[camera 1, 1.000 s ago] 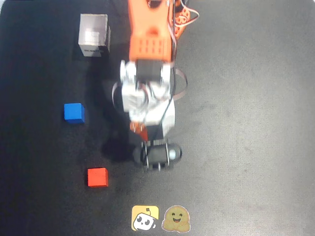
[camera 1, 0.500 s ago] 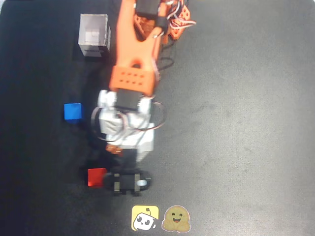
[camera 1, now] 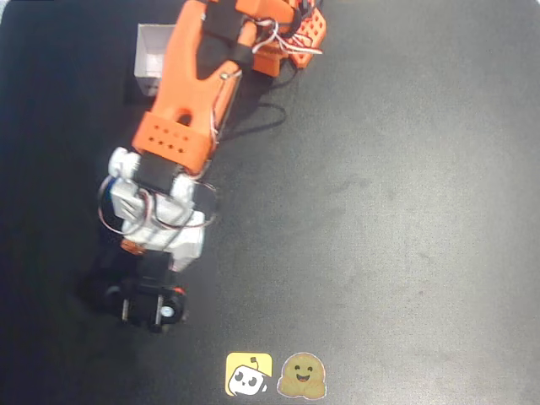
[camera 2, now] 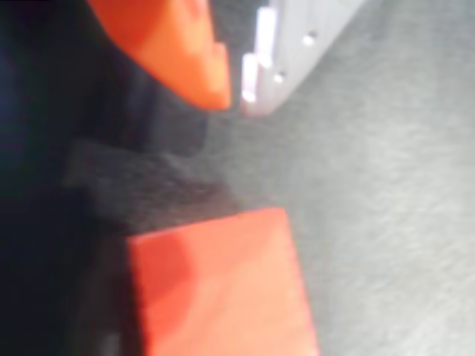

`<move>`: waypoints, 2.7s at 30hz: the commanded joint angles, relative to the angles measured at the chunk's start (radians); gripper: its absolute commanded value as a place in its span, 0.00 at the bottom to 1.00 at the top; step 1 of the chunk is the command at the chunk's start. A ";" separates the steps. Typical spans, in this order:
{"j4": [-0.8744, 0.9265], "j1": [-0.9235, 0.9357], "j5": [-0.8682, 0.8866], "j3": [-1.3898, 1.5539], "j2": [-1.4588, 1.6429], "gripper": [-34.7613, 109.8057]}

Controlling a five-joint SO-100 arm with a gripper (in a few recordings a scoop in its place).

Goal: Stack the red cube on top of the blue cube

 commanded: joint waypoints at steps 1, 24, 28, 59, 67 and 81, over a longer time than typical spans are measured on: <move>0.023 0.014 -0.011 -0.078 -0.003 0.24; 0.017 -0.083 -0.032 -0.380 -0.227 0.24; 0.000 -0.075 -0.034 -0.382 -0.244 0.24; -0.028 -0.055 0.006 -0.388 -0.239 0.41; -0.029 -0.084 0.049 -0.370 -0.232 0.41; -0.253 -0.078 0.052 -0.149 -0.230 0.40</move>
